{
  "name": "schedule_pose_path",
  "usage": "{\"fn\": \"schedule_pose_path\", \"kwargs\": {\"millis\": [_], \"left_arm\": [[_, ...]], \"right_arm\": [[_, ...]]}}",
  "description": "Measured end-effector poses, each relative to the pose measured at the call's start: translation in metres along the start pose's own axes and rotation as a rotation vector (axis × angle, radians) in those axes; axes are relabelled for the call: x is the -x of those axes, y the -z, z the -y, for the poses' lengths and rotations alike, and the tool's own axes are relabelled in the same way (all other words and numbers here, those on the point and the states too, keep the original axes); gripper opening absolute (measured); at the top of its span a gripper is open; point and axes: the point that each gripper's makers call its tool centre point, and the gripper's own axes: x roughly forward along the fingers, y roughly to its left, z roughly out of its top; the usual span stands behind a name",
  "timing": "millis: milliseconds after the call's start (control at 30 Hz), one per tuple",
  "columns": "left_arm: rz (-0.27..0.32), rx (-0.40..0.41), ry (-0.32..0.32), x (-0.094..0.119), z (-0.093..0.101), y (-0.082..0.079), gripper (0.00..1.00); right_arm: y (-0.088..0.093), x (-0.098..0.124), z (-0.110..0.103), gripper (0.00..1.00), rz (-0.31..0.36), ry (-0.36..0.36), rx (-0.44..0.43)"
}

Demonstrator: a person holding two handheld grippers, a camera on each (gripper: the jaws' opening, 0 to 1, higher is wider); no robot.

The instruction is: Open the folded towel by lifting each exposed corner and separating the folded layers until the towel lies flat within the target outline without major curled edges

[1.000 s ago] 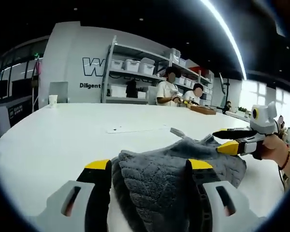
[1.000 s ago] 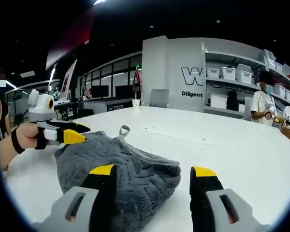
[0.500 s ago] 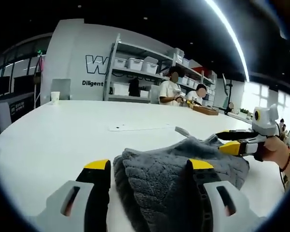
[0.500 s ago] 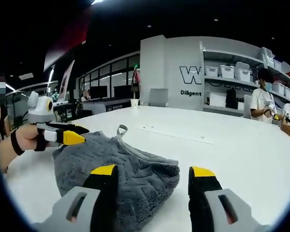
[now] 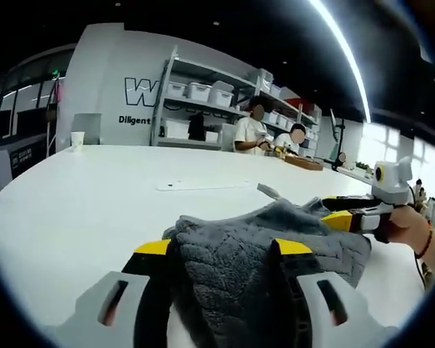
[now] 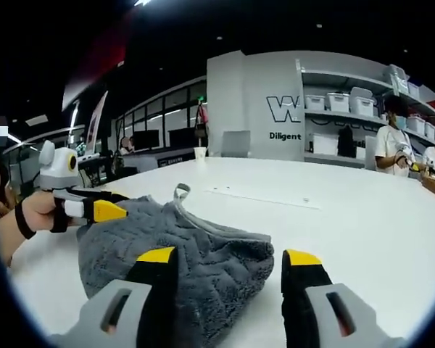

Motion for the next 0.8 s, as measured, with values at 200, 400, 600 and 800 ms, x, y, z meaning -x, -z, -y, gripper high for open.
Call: {"fn": "schedule_pose_path", "kwargs": {"millis": [200, 400, 600, 800], "left_arm": [[-0.007, -0.006, 0.012, -0.0004, 0.0026, 0.0023, 0.46], [-0.016, -0.039, 0.018, 0.0004, 0.0051, 0.0007, 0.40], [-0.018, -0.042, 0.023, 0.0013, 0.0036, -0.0007, 0.35], [-0.014, -0.064, 0.018, 0.0027, 0.0013, -0.0047, 0.28]], "right_arm": [[0.0027, -0.0012, -0.0022, 0.49, 0.004, -0.011, -0.039], [0.0039, -0.0006, -0.0046, 0.41, 0.007, -0.028, -0.064], [0.0004, -0.0001, -0.0032, 0.33, 0.011, -0.024, -0.035], [-0.0029, 0.0028, 0.0021, 0.16, 0.020, -0.003, -0.009]]}}
